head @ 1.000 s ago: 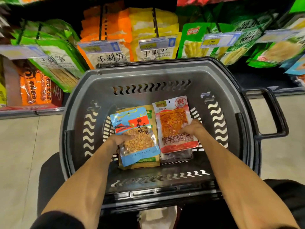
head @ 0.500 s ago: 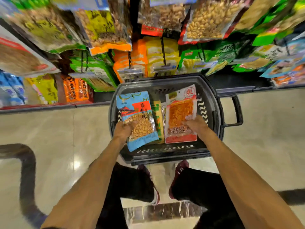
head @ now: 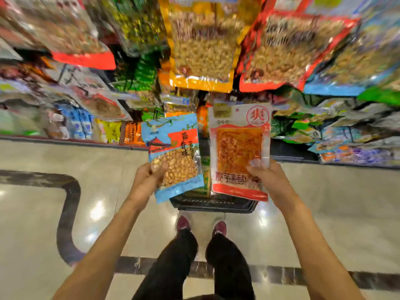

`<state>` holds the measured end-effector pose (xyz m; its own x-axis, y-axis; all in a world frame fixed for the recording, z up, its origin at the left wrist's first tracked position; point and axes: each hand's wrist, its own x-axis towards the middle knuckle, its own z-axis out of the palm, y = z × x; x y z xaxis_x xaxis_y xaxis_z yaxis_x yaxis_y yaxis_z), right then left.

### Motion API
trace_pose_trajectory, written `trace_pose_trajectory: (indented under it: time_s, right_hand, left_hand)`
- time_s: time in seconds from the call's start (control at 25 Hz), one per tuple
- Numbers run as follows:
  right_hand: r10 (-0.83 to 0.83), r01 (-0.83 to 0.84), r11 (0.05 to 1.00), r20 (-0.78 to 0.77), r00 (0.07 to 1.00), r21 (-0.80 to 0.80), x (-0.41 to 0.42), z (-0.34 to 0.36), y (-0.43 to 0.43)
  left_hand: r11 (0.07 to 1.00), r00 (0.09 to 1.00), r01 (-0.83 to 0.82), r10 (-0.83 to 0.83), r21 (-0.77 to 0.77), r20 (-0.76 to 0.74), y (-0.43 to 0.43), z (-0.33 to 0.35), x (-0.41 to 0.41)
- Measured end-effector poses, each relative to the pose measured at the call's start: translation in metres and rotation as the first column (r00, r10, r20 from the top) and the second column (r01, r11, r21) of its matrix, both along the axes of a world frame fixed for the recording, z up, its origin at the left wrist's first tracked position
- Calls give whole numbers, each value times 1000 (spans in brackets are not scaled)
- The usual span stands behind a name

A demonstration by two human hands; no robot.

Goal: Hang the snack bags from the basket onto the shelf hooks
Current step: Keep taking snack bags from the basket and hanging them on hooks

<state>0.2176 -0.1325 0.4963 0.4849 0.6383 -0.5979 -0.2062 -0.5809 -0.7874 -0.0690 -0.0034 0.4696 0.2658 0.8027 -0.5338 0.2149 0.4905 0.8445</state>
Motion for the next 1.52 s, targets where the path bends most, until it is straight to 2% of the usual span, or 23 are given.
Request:
trace_pose_trajectory:
  time_s: [0.12,0.28,0.6,0.88,1.08,1.52]
  right_hand:
    - [-6,11,989,-36,999,146,-10,71,3]
    - [-45,46,965,-11,999,259,-30,141,7]
    - [-25,-10,912,80,996,409,-54,216,20]
    - [-144,84,837,69,987,540,-51,242,17]
    - [-215,176,810,3,977,559,-21,259,25]
    - [-210,128,734,43,977,667,70,312,65]
  left_hand:
    - [990,987,-128,122,50,108,-9,61,-7]
    - [952,946,-287,265,103,186,-12,119,-20]
    - [887,910,-379,305,264,282,23,190,-46]
    - [867,935,-298,182,399,304,44,228,-32]
    - [850,933,-266,107,456,344,61,253,-2]
    - [735,937,-214,-31,643,348,109,340,104]
